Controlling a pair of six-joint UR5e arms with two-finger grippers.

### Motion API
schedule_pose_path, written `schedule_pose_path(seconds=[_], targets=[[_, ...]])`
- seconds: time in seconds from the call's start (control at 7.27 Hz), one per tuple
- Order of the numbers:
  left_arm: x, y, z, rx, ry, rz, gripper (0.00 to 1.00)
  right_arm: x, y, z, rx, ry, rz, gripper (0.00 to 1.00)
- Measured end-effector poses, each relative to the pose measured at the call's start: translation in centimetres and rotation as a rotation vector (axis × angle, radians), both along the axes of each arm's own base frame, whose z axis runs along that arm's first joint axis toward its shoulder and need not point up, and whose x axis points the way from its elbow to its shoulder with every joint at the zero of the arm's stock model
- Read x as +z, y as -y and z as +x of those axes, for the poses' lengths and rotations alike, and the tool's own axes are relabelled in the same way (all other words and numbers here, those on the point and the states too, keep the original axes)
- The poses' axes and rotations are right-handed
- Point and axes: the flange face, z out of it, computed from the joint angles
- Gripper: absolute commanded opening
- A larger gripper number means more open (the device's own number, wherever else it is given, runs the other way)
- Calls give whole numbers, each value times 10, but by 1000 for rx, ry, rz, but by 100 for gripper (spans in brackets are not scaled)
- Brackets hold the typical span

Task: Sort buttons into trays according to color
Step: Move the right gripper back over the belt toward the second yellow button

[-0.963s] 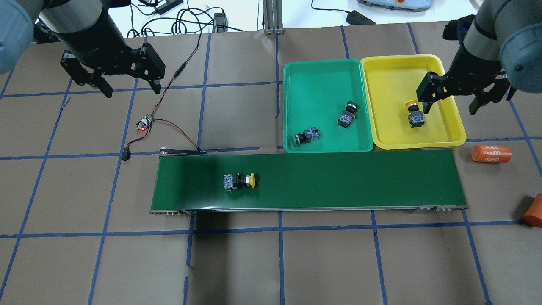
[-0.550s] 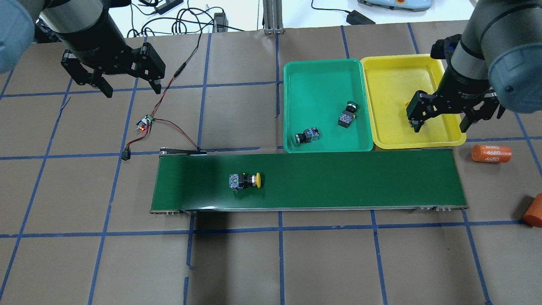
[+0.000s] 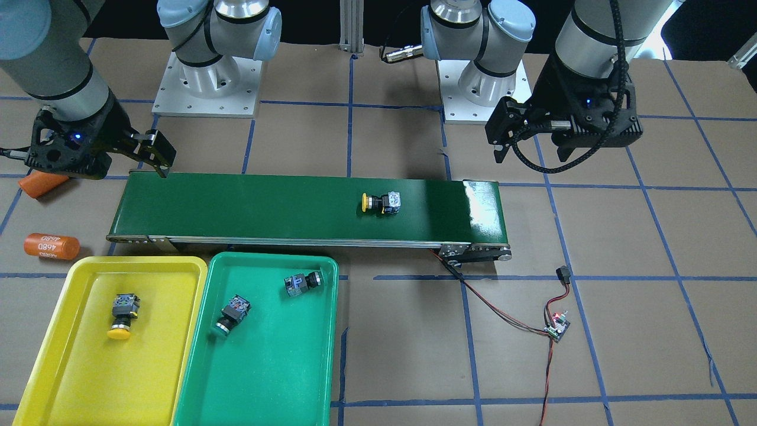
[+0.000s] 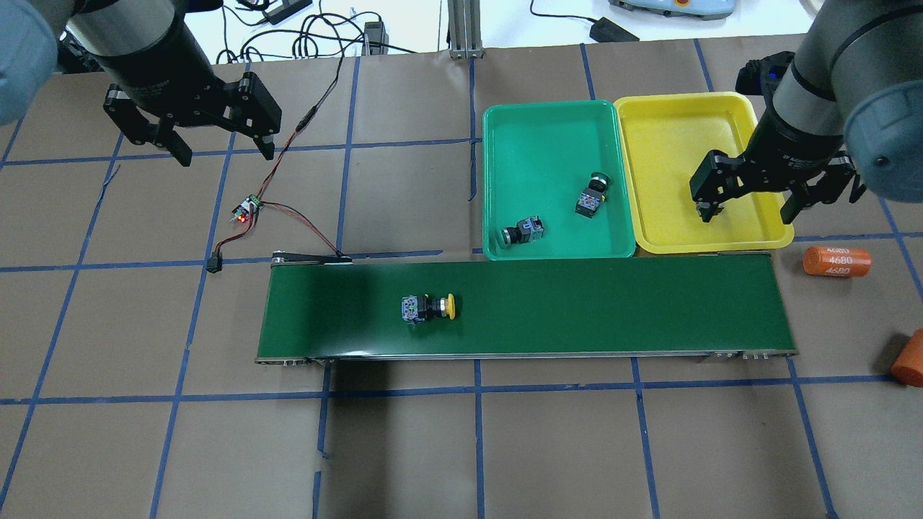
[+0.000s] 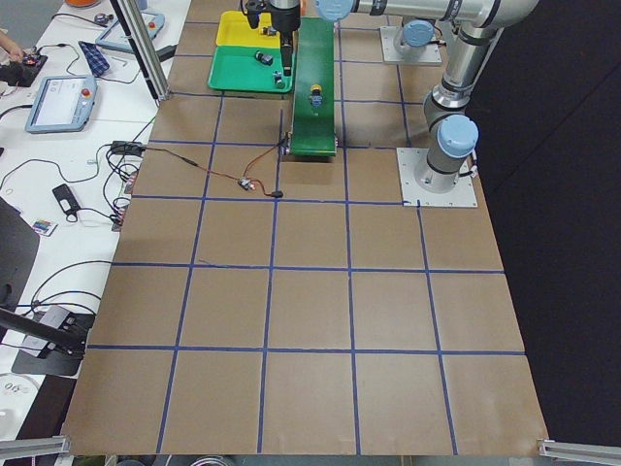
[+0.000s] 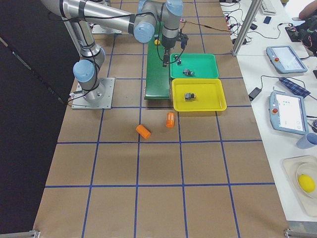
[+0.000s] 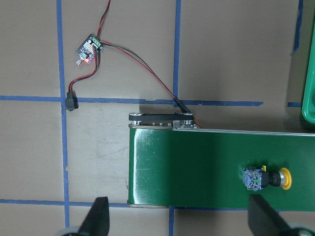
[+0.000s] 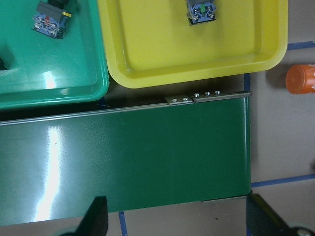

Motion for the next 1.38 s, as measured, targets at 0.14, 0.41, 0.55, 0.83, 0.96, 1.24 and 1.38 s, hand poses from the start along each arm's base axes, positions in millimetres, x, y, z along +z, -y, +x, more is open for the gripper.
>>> schedule_pose_path(seconds=[0.14,0.41,0.55,0.83,0.96,1.24,1.38], targets=[[0,0,0,0,0,0,100,-2,1,0,-1,5,6,100],[0,0,0,-1,0,-1,100,0,0,1,-4,7,5,100],[0,0,0,-1,0,0,100,2,-3,1,-48,3,1,100],[0,0,0,-5,1,0,100,17,-21,5,-344,-23,-34,100],[0,0,0,-6,1,-1,100,21,-27,6,-512,-35,-46,100],[1,0,0,-6,1,-1,100,19,-30,10,-745,-51,-62,100],[1,0,0,-7,1,-1,100,16,-28,14,-802,-46,-60,100]])
